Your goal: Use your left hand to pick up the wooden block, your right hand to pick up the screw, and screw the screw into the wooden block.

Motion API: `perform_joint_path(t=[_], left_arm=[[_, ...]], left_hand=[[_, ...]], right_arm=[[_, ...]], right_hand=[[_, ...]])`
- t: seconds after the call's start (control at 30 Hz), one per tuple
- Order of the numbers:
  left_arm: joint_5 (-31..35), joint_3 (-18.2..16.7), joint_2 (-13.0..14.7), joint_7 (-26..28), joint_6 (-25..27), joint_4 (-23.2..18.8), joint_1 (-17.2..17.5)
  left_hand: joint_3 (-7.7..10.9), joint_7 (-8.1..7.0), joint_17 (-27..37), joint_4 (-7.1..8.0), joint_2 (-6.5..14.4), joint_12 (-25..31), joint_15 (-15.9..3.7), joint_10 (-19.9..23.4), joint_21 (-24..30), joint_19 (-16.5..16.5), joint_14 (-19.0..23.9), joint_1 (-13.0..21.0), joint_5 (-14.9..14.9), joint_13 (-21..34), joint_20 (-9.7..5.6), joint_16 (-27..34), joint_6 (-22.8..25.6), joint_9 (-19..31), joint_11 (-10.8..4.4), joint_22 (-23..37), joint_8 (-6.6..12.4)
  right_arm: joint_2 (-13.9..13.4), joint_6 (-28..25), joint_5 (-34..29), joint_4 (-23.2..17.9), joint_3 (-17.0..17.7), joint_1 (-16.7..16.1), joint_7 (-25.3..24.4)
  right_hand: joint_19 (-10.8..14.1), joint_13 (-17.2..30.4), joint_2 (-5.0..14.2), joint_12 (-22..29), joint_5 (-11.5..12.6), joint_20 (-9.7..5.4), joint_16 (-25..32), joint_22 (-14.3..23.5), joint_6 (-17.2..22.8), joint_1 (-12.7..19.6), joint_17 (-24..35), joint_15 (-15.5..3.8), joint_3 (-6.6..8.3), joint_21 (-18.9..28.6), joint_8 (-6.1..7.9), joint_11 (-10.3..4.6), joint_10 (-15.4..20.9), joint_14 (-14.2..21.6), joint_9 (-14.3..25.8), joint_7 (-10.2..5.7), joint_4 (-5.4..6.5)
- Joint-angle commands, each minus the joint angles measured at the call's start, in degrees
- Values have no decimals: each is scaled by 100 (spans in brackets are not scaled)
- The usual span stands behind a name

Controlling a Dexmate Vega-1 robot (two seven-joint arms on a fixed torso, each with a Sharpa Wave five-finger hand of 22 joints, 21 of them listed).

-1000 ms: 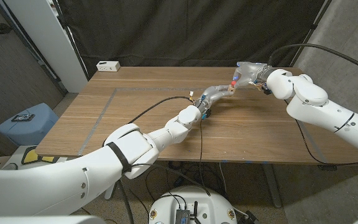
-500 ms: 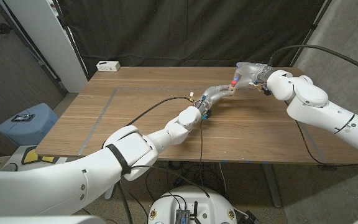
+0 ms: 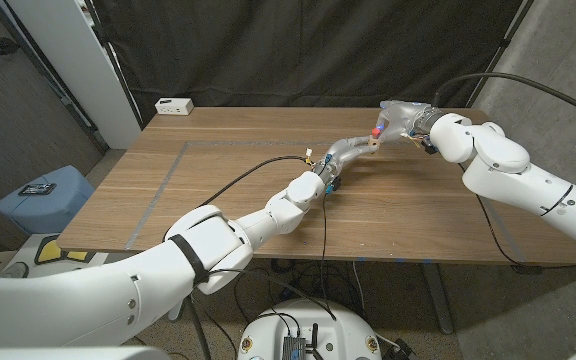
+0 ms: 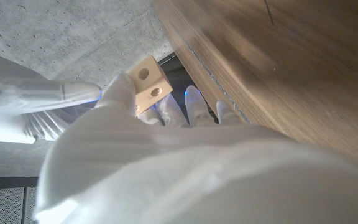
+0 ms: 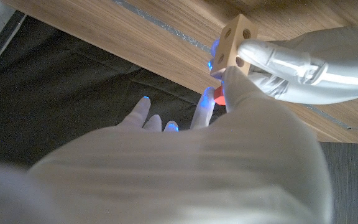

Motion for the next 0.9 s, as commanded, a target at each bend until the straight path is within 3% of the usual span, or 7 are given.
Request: perform_joint_path(t=[0.03,0.57,0.9], left_arm=[[45,-8,51,22,30,-146,65],[92,1,103,20,76,-280,103],[96,0,103,-10,82,-271,88]], left_hand=[[12,-4,30,39,-8,16,-119,-40,33,21,-2,-44,8,24,49,12,-15,9,-9,22,26],[13,-21,21,26,-24,26,-126,-43,34,23,16,-87,4,24,41,14,-14,6,-7,23,43],[20,-12,16,12,-31,37,-138,-32,34,24,19,-109,4,24,46,10,22,5,-8,22,65]], right_arm=[[-42,-10,24,-43,25,-15,34],[-142,-30,118,-163,95,-7,187],[-202,-4,246,-236,170,23,280]], right_hand=[[7,12,-36,-9,-18,-5,13,10,-90,58,18,13,20,3,-38,35,-35,-7,5,30,27],[-97,12,-100,-106,-33,31,-37,12,-537,12,17,85,-52,-25,-207,192,-257,-140,-54,81,77],[-154,18,-126,-119,-36,65,-52,13,-640,-11,16,121,-77,-33,-259,187,-317,-201,-83,122,85]])
